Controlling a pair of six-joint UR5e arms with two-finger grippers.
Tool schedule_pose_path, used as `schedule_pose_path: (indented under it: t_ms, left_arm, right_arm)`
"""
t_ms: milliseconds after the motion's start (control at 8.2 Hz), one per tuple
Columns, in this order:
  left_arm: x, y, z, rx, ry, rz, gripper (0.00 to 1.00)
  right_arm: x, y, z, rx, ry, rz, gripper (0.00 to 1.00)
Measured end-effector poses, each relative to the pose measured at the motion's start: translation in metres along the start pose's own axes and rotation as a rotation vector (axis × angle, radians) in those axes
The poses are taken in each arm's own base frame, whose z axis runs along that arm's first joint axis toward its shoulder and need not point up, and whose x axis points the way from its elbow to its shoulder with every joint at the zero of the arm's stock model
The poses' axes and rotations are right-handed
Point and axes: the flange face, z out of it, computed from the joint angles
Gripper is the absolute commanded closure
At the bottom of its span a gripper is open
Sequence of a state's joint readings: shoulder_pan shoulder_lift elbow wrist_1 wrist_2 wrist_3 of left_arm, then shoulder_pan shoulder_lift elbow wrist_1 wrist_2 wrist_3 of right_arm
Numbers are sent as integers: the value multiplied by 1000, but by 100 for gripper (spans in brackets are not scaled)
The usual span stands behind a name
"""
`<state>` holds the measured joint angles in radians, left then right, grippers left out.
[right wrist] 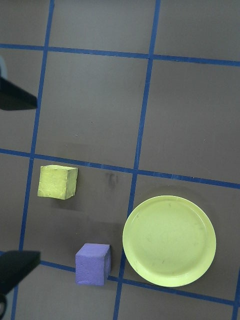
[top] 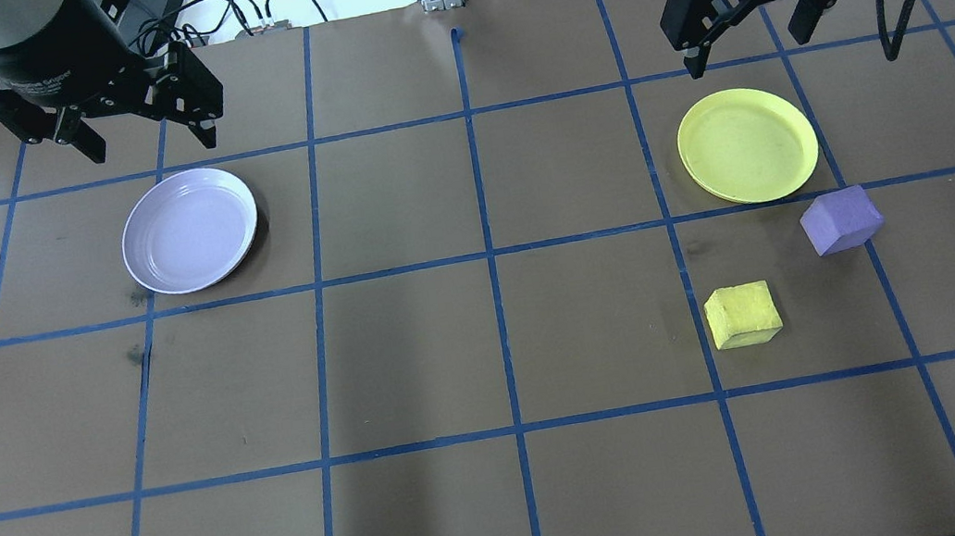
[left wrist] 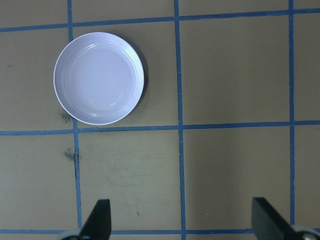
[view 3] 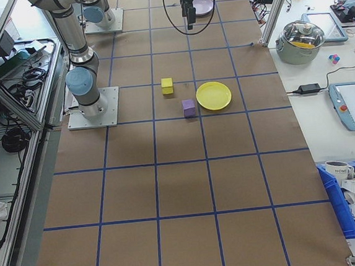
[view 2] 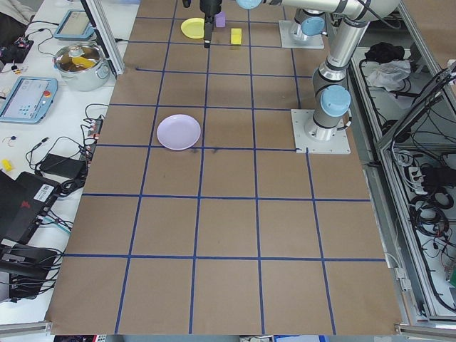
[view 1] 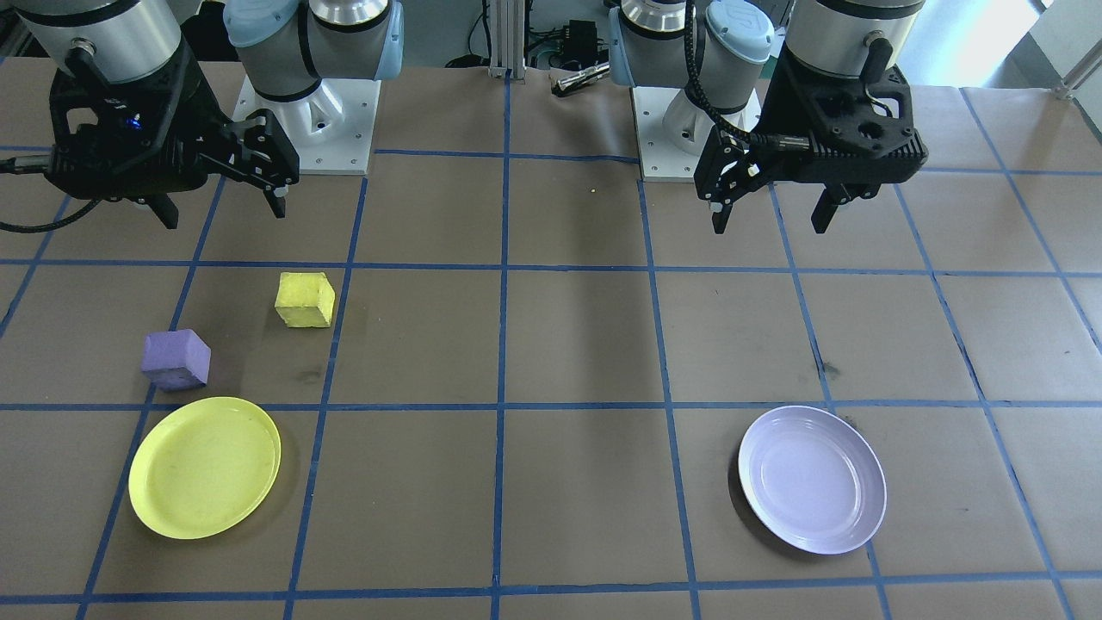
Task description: Sort blocks by color into plates
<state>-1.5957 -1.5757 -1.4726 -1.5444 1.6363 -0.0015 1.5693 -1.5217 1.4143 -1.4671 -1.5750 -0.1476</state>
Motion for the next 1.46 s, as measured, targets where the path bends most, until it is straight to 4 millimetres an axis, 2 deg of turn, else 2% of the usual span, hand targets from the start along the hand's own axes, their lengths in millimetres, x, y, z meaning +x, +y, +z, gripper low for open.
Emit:
schedule_pose_path:
  t_ms: [488,732,854,976,1098,1220,1463]
  left_arm:
    - [-1,5,-3,6,-1,-1,0]
    - [-1,5,-3,5,-1,1,0]
    - [-1,5,-3,4,-1,2,0]
    - [0,5,-3,4,-1,3,0]
    - [0,5,-2,3,-1,3,0]
    - [0,5,-1,0,-1,3,0]
    - [0,7,4,-8,-1,4,0]
  right_arm:
    - [0,-1,1,-1,-1,0,0]
    - [1,-5,12,-20,-9,-4,0]
    - [2,-7,34,-51,-10,-9,0]
    - [6,-7,73,-84,-5,-13,0]
    - [12,0,122,-93,15,-28,0]
    - [14,14,168,-102,25,-40,0]
    - [16,49,246,-147,37,-69,4]
